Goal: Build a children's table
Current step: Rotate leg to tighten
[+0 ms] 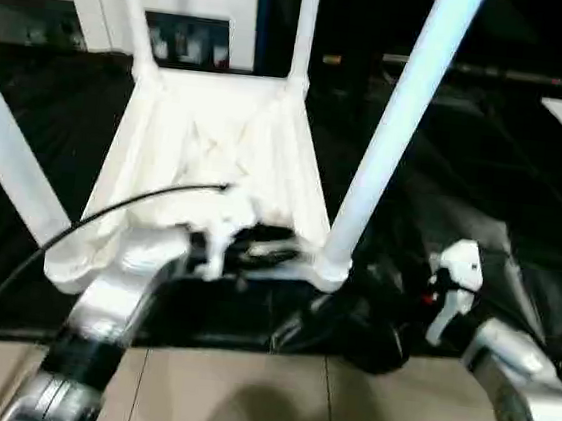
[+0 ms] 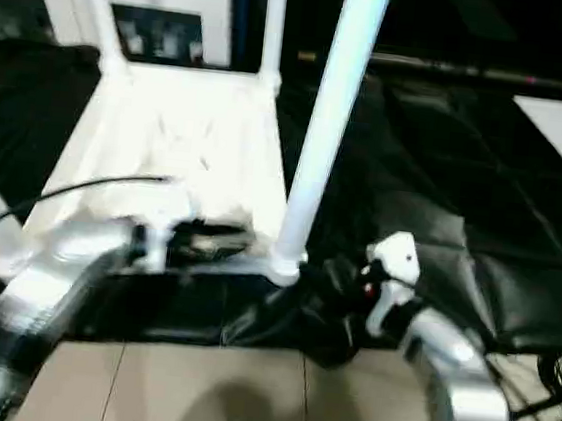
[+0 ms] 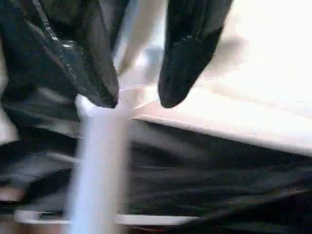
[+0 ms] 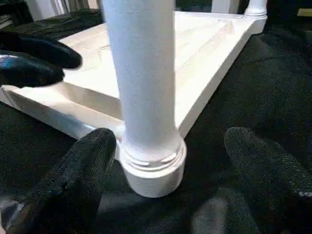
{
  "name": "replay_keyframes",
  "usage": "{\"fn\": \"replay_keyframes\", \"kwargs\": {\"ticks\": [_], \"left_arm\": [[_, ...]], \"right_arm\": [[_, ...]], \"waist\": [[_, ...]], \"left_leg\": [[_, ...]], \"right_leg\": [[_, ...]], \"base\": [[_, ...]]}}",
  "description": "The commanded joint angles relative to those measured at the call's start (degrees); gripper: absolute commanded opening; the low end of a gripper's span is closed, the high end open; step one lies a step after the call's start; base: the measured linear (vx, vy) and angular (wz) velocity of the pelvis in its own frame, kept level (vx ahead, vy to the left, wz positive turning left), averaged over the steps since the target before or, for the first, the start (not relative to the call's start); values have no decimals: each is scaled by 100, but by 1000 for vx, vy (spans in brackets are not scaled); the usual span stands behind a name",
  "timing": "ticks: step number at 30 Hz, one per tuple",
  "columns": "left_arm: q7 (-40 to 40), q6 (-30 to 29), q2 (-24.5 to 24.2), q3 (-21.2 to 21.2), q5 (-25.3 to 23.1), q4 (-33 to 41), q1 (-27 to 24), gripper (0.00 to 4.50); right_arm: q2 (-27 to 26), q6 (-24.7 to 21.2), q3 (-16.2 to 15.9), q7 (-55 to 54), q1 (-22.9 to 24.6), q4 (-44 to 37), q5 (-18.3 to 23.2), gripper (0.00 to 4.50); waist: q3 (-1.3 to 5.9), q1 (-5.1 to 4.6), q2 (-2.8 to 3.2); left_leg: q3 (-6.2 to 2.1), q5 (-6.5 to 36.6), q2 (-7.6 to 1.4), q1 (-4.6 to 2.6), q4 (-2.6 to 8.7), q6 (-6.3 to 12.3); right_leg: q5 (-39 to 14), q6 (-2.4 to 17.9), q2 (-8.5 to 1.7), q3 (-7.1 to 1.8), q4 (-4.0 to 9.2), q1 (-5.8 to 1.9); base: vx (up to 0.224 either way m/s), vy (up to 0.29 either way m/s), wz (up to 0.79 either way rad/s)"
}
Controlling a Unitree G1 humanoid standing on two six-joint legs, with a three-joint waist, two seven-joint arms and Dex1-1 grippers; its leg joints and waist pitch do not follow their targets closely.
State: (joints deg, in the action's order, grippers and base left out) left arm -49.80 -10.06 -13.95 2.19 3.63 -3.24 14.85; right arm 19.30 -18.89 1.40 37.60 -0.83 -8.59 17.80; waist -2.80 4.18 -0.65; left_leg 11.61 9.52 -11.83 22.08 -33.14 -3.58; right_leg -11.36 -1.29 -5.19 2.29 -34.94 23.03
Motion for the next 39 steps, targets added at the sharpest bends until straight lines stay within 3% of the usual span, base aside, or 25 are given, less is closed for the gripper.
{"fn": "replay_keyframes", "kwargs": {"ticks": [1,3,5,6,7,8,10,13,15,16,17,19,20,22,29,31,33,34,35,36,38,39], "left_arm": [[402,3,78,-156,-158,375,-118,196],[1295,101,527,-434,-235,975,-691,233],[1429,65,583,-428,-207,1170,-878,238],[1798,91,708,-478,-357,1297,-1053,238],[2065,157,822,-527,-449,1374,-1183,250],[2459,333,976,-587,-631,1476,-1355,266],[3007,533,1366,-791,-650,1598,-1591,278],[3214,593,1516,-857,-656,1735,-1775,299],[3173,700,1608,-853,-522,2088,-2141,321],[3145,653,1589,-815,-476,2119,-2176,326],[3136,639,1584,-804,-463,2128,-2187,337],[3195,532,1469,-701,-584,2183,-2221,360],[3247,458,1446,-666,-628,2192,-2242,368],[3312,437,1458,-661,-683,2178,-2272,376],[3361,588,1443,-814,-467,1969,-2232,440],[3479,617,1391,-1041,-357,1808,-2160,440],[3511,627,1377,-1121,-284,1794,-2142,440],[3552,555,1328,-1221,-234,1801,-2132,440],[3560,516,1279,-1292,-197,1778,-2123,440],[3560,516,1279,-1292,-197,1778,-2123,440],[3587,426,1230,-1400,-158,1795,-2140,440],[3583,430,1227,-1414,-141,1817,-2154,440]], "right_arm": [[-36,-149,10,-142,74,-203,67,396],[-289,-178,94,-611,301,-460,-15,396],[-355,-201,97,-709,369,-552,-12,396],[-422,-228,103,-831,433,-624,-39,396],[-470,-232,101,-919,483,-668,-74,396],[-517,-205,85,-1053,554,-710,-167,396],[-615,-169,85,-1178,613,-778,-177,396],[-634,-136,96,-1203,590,-808,-176,396],[-547,-188,79,-1191,558,-890,-198,396],[-534,-188,79,-1195,562,-893,-196,396],[-530,-188,79,-1196,564,-894,-196,396],[-499,-236,52,-1220,588,-928,-200,396],[-513,-251,58,-1289,585,-917,-220,396],[-565,-245,65,-1366,582,-884,-254,422],[-634,-148,-1,-1176,603,-805,-70,450],[-656,-133,-72,-1097,558,-706,-27,450],[-659,-122,-116,-1130,541,-675,-73,450],[-677,-74,-160,-1194,468,-520,-163,450],[-716,-30,-202,-1255,414,-401,-242,450],[-716,-30,-202,-1255,414,-401,-242,450],[-774,-15,-272,-1396,360,-267,-390,450],[-772,-15,-289,-1385,364,-275,-396,450]], "waist": [[310,-15,4],[292,-26,48],[302,-32,57],[286,-42,68],[286,-53,120],[273,-93,60],[274,-124,81],[281,-150,75],[271,-192,139],[273,-207,121],[274,-213,146],[280,-224,146],[277,-235,241],[296,-242,208],[333,-238,256],[336,-231,183],[337,-222,225],[341,-211,41],[330,-183,148],[335,-182,136],[330,-189,175],[329,-192,158]], "left_leg": [[-101,1771,-177,-115,430,27],[-106,1781,-192,-100,438,-33],[-105,1950,-171,-122,436,-30],[-111,1984,-150,-99,451,-34],[-116,2028,-167,-109,457,-66],[-119,2053,-155,-81,453,-67],[-116,2144,-145,-83,443,-69],[-142,2196,-130,-70,442,-50],[-168,2207,-139,-48,463,-59],[-165,2206,-139,-42,461,-61],[-154,2298,-140,-85,449,-72],[-159,2283,-127,-80,450,-53],[-157,2297,-129,-101,444,-70],[-165,2170,-121,-70,443,-64],[-154,1992,-113,-64,419,18],[-146,1926,-107,-50,413,55],[-151,1898,-109,-57,412,60],[-139,1832,-103,-37,397,111],[-142,1821,-110,-56,412,112],[-139,1837,-118,-68,402,98],[-148,1929,-122,-89,422,-7],[-151,1944,-118,-84,425,-13]], "right_leg": [[-1571,831,-200,-185,508,-170],[-1316,875,-191,-189,502,-165],[-1436,795,-176,-187,537,-151],[-1550,703,-162,-184,543,-152],[-1521,687,-162,-191,544,-147],[-1518,623,-159,-181,561,-165],[-1709,549,-160,-185,588,-152],[-1980,410,-160,-175,625,-150],[-1937,387,-157,-170,635,-161],[-1900,386,-145,-166,635,-163],[-1871,390,-127,-173,649,-127],[-1803,392,-118,-171,635,-135],[-1702,409,-113,-178,641,-119],[-1541,413,-113,-167,609,-163],[-1347,509,-121,-169,590,-178],[-1340,523,-122,-167,585,-187],[-1348,545,-131,-167,581,-182],[-1414,532,-137,-162,571,-198],[-1517,560,-150,-171,579,-166],[-1530,558,-150,-170,582,-157],[-1455,557,-119,-168,577,-141],[-1412,554,-115,-166,571,-151]], "base": [[0,0,0],[0,0,0],[0,0,0],[0,0,0],[0,0,0],[0,0,0],[0,0,0],[0,0,0],[0,0,0],[0,0,0],[0,0,0],[0,0,0],[0,0,0],[0,0,0],[0,0,0],[0,0,0],[0,0,0],[0,0,0],[0,0,0],[0,0,0],[0,0,0],[0,0,0]]}}
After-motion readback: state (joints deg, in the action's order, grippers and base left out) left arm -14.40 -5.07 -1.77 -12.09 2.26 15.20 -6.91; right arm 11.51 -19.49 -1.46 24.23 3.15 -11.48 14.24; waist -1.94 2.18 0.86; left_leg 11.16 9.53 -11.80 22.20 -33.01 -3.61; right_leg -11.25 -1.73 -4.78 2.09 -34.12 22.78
